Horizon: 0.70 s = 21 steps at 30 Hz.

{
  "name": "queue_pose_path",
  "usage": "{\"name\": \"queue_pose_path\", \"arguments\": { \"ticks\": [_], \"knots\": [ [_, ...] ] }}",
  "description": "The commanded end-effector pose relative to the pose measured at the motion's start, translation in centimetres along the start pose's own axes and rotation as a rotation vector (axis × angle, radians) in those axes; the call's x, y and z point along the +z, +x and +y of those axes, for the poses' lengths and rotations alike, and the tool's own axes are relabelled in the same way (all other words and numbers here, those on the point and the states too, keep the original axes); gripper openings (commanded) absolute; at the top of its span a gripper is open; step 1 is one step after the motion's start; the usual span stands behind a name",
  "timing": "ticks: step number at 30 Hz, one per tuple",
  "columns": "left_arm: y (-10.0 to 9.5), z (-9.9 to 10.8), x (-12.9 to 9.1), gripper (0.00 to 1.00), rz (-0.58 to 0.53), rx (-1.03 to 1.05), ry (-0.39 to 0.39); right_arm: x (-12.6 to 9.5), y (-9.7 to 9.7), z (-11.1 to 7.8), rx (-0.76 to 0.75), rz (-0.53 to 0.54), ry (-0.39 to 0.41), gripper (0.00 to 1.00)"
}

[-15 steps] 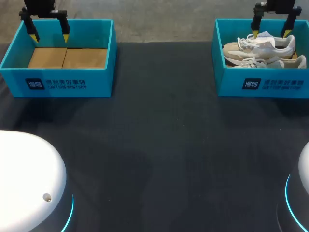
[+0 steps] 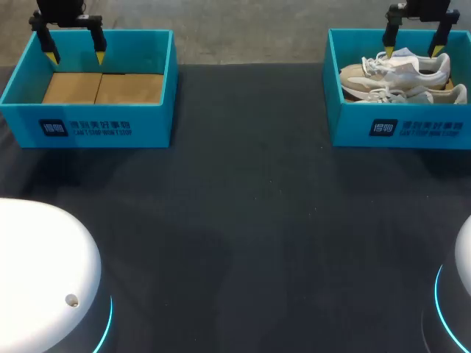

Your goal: Take the shoe out of the shoebox, open the shoe tongue, remove and reinsert the insole, then place the shoe into the shoebox

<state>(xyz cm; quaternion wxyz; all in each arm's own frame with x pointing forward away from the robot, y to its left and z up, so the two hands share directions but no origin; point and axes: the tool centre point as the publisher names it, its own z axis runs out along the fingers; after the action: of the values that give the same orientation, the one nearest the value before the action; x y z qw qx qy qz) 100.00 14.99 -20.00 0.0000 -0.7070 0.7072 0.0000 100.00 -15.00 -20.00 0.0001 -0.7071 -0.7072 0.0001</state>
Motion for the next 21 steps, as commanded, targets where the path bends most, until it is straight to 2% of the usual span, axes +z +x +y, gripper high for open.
{"name": "queue_pose_path", "arguments": {
  "ticks": [1, 6, 14, 15, 19, 21],
  "knots": [
    [0.0, 0.0, 0.0, 1.0, 0.0, 0.0, 0.0, 0.0, 0.0, 0.0, 0.0, 0.0, 0.0, 1.0],
    [0.0, 0.0, 0.0, 1.0, 0.0, 0.0, 0.0, 0.0, 0.0, 0.0, 0.0, 0.0, 0.0, 1.0],
    [0.0, 0.0, 0.0, 1.0, 0.0, 0.0, 0.0, 1.0, -3.6, 1.6, 0.058, -0.02, -0.052, 1.0],
    [0.0, 0.0, 0.0, 1.0, 0.0, 0.0, 0.0, 1.4, -4.9, 1.9, 0.069, -0.014, -0.055, 1.0],
    [0.0, 0.0, 0.0, 1.0, 0.0, 0.0, 0.0, 2.9, -7.5, 2.5, 0.075, -0.066, -0.055, 1.0],
    [0.0, 0.0, 0.0, 1.0, 0.0, 0.0, 0.0, 3.0, -7.7, 2.6, 0.074, -0.066, -0.054, 1.0]
  ]
}}
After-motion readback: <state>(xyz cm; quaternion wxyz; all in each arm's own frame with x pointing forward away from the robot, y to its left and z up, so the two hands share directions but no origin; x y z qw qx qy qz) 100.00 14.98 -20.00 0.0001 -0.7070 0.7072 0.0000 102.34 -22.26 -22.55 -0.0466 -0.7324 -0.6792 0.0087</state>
